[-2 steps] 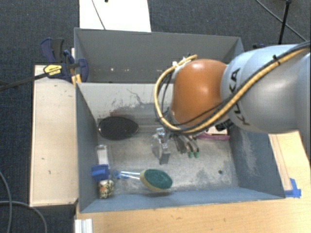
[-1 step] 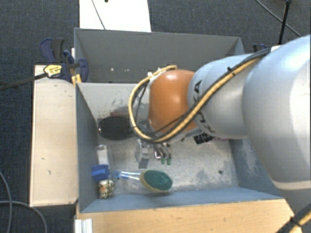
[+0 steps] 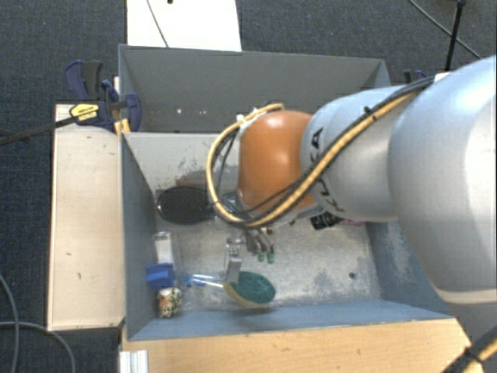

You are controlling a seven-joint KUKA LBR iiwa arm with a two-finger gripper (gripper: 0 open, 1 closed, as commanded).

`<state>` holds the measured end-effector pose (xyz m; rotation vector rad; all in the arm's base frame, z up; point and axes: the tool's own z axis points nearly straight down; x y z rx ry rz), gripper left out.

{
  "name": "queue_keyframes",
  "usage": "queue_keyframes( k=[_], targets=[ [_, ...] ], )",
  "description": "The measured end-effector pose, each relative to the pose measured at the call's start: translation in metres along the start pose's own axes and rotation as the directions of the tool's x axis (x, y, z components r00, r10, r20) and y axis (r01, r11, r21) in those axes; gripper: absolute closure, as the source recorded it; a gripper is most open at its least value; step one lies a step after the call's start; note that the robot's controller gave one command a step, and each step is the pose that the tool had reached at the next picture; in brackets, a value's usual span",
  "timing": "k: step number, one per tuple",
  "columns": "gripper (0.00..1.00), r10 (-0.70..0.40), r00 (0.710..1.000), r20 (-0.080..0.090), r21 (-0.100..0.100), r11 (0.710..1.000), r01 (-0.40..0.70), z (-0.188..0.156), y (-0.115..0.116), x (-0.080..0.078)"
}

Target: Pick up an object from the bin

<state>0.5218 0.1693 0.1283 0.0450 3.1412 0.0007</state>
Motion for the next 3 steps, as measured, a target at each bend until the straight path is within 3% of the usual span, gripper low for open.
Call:
queue_keyframes(
  k=[1, 2, 3],
  targets=[
    [0.00, 0.027, 1.000, 0.001, -0.002, 1.000, -0.027, 0.060, 0.033, 0.046],
    [1.00, 0.033, 0.999, 0.003, -0.001, 0.999, -0.033, 0.058, 0.031, 0.044],
    [1.00, -0.003, 1.000, 0.010, -0.005, 1.000, 0.003, -0.136, 0.045, 0.022]
  ],
)
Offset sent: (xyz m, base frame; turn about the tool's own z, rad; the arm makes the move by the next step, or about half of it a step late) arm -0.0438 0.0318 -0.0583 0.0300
